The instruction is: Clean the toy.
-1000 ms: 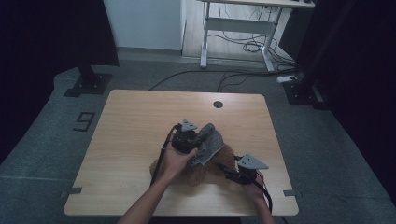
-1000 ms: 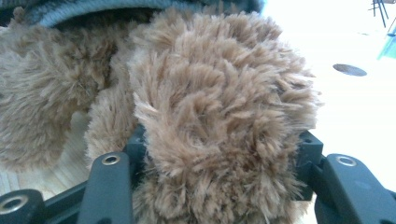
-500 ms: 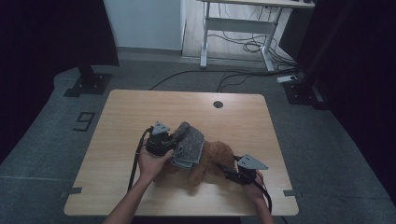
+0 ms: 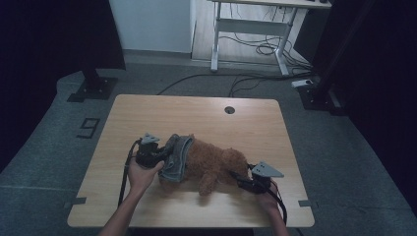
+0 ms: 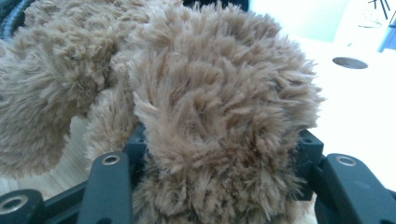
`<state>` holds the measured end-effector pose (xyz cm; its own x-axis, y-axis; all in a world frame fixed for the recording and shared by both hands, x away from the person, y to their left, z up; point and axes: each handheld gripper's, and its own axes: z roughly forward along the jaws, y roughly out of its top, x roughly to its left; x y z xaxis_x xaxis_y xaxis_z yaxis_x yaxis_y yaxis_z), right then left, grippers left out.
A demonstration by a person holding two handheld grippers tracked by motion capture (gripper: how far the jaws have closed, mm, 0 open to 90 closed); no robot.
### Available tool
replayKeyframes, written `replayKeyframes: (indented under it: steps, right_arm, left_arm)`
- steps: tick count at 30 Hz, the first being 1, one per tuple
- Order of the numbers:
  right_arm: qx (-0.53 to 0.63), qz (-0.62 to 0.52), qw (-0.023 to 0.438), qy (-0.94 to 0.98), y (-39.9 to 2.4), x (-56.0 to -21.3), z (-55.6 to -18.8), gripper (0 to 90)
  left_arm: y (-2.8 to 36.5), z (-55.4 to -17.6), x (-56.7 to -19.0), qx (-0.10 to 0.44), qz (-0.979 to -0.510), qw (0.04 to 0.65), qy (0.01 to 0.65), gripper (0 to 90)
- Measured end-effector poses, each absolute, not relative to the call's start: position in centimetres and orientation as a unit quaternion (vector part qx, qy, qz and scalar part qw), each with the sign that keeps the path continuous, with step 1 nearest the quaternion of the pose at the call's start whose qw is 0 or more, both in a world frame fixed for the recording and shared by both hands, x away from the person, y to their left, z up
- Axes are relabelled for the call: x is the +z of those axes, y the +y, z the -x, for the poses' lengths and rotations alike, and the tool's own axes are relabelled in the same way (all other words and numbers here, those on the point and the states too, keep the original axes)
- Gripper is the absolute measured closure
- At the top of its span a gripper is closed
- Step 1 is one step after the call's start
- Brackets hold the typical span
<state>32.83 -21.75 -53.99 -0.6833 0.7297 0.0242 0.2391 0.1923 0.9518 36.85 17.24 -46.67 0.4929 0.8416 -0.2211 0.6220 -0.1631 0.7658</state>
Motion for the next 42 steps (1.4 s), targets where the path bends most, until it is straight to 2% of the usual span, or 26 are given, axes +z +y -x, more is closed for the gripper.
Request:
replayKeyframes:
  steps: [4, 12, 17, 21, 24, 29, 36, 39, 42]
  right_arm:
    - [0.546, -0.332, 0.225, 0.736, -21.7, -54.0, -32.9, 42.8]
    - [0.545, -0.329, 0.229, 0.737, -21.6, -54.0, -32.8, 42.6]
    - [0.542, -0.324, 0.230, 0.741, -21.7, -54.0, -32.8, 42.4]
    - [0.542, -0.324, 0.229, 0.741, -21.8, -53.9, -32.7, 40.9]
    - [0.546, -0.325, 0.225, 0.739, -21.7, -53.9, -32.7, 33.3]
    - [0.548, -0.350, 0.202, 0.732, -22.0, -53.1, -32.5, 12.4]
    - [0.578, -0.377, 0.179, 0.701, -23.6, -49.9, -31.8, 9.2]
    - [0.553, -0.402, 0.172, 0.709, -23.4, -48.7, -33.0, 6.3]
    - [0.518, -0.422, 0.146, 0.730, -22.4, -48.6, -34.8, 2.3]
  left_arm:
    - [16.7, -36.8, -45.4, 0.117, -0.745, 0.451, 0.478, 77.8]
    - [12.1, -36.5, -42.0, 0.096, -0.747, 0.507, 0.419, 77.7]
    - [8.8, -37.6, -42.2, 0.098, -0.782, 0.465, 0.404, 77.1]
    - [8.3, -38.0, -43.3, 0.097, -0.789, 0.450, 0.406, 77.2]
    - [8.6, -37.9, -43.7, 0.095, -0.792, 0.445, 0.407, 77.4]
    - [8.5, -37.0, -44.5, 0.103, -0.795, 0.445, 0.399, 77.6]
    - [8.7, -35.9, -45.7, 0.094, -0.788, 0.462, 0.395, 77.7]
    - [8.8, -35.6, -45.8, 0.092, -0.786, 0.466, 0.396, 77.7]
    - [9.1, -35.2, -46.0, 0.092, -0.787, 0.468, 0.393, 77.7]
